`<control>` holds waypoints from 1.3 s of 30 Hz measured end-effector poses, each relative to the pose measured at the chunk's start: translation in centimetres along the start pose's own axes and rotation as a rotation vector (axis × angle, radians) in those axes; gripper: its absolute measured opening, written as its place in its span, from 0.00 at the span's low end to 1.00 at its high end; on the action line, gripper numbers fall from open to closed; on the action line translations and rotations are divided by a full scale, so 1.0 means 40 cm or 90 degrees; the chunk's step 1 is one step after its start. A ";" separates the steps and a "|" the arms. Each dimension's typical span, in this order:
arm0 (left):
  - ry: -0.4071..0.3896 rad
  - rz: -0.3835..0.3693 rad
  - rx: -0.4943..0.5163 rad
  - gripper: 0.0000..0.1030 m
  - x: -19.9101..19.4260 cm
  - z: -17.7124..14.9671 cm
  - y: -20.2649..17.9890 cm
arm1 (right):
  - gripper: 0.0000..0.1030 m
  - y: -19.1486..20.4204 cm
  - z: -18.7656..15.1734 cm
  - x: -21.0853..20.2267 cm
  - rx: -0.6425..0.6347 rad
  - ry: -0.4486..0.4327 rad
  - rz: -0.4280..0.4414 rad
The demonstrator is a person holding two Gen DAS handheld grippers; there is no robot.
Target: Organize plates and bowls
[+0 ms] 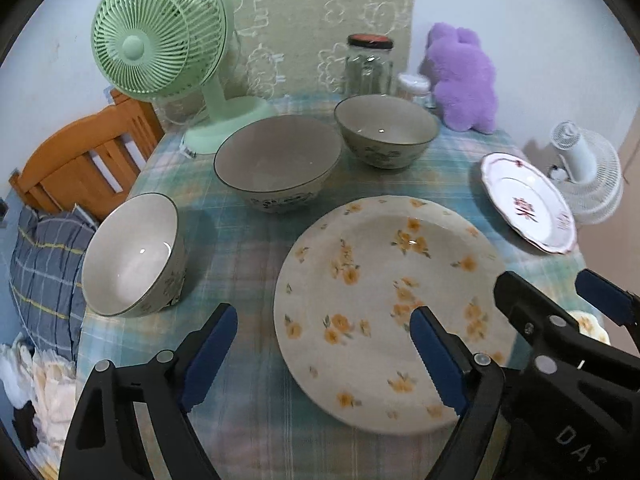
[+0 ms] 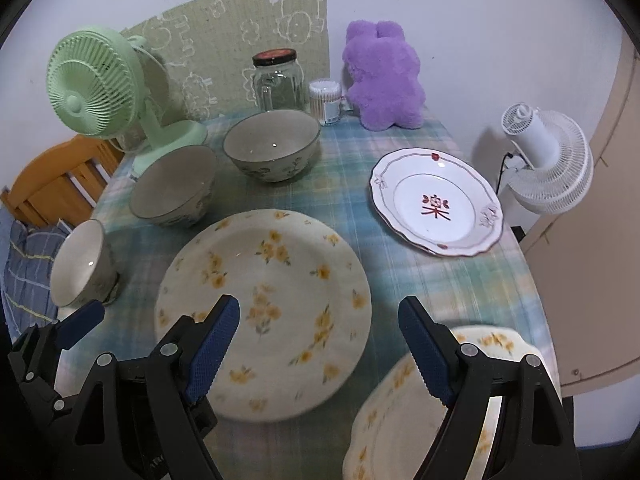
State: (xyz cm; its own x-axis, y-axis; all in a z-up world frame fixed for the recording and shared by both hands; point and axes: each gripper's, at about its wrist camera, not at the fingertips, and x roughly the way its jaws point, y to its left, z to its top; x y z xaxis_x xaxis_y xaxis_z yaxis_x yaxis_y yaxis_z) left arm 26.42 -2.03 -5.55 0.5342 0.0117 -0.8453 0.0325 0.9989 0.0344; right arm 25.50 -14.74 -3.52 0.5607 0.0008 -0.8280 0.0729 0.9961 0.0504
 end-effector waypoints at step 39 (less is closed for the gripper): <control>0.098 0.023 -0.015 0.72 0.188 -0.002 0.013 | 0.75 0.001 0.035 0.274 -0.039 0.128 0.023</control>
State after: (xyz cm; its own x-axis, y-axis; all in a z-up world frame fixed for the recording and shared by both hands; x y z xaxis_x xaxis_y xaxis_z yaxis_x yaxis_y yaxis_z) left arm 30.40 -1.43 -11.95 0.3990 0.0525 -0.9154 -0.0045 0.9985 0.0553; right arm 32.80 -14.81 -11.82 0.3852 0.0485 -0.9215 0.0024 0.9986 0.0536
